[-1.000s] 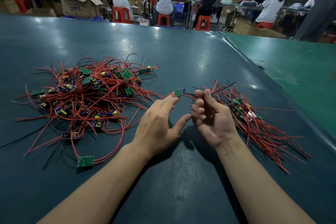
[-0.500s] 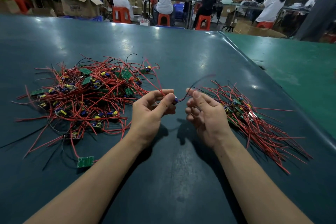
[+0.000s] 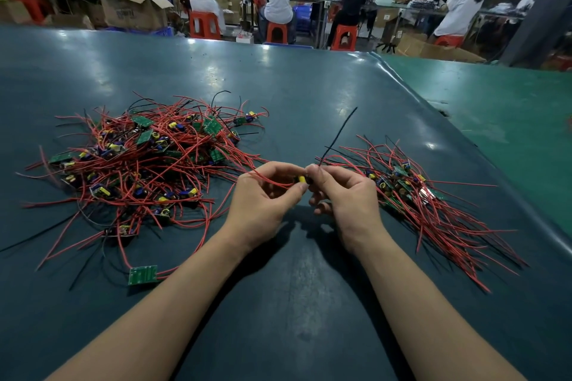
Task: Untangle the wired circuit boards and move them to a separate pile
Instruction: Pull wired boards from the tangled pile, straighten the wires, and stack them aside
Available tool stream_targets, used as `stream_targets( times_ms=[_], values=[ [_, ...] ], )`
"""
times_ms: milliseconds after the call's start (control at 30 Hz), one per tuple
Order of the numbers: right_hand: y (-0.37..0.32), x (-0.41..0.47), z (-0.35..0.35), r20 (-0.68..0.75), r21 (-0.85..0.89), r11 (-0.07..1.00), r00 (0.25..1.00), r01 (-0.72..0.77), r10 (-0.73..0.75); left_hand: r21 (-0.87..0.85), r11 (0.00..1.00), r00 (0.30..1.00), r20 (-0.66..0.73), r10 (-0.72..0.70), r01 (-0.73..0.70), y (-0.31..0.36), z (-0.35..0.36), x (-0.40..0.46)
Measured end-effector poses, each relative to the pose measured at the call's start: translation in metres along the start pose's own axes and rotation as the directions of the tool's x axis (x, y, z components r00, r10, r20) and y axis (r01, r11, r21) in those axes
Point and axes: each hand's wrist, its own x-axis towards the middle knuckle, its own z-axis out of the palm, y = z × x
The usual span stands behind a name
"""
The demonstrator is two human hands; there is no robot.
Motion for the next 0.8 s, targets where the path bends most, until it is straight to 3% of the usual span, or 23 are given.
stream_targets(
  times_ms=[100, 400, 567, 700, 800],
  values=[
    [0.001, 0.002, 0.0, -0.04, -0.019, 1.0, 0.999, 0.008, -0.009, 0.013, 0.999, 0.999, 0.004, -0.033, 0.032, 0.0, 0.002, -0.001],
    [-0.003, 0.006, -0.001, -0.03, 0.199, 0.972, 0.99, -0.128, 0.137, -0.018, 0.997, 0.997, -0.009, -0.077, 0.077, 0.002, -0.003, 0.001],
    [-0.008, 0.01, -0.007, -0.119, 0.341, 0.929, 0.974, -0.141, 0.192, -0.042, 0.994, 0.995, -0.008, -0.1, 0.099, 0.003, -0.004, 0.001],
    [-0.011, 0.012, -0.011, -0.187, 0.47, 0.873, 0.951, -0.133, 0.246, -0.05, 0.993, 0.994, 0.017, -0.109, 0.11, 0.005, -0.004, 0.0],
    [-0.015, 0.013, -0.012, -0.125, 0.605, 0.777, 0.942, -0.178, 0.313, -0.045, 0.993, 0.994, 0.032, -0.108, 0.109, 0.007, -0.004, -0.001]
  ],
)
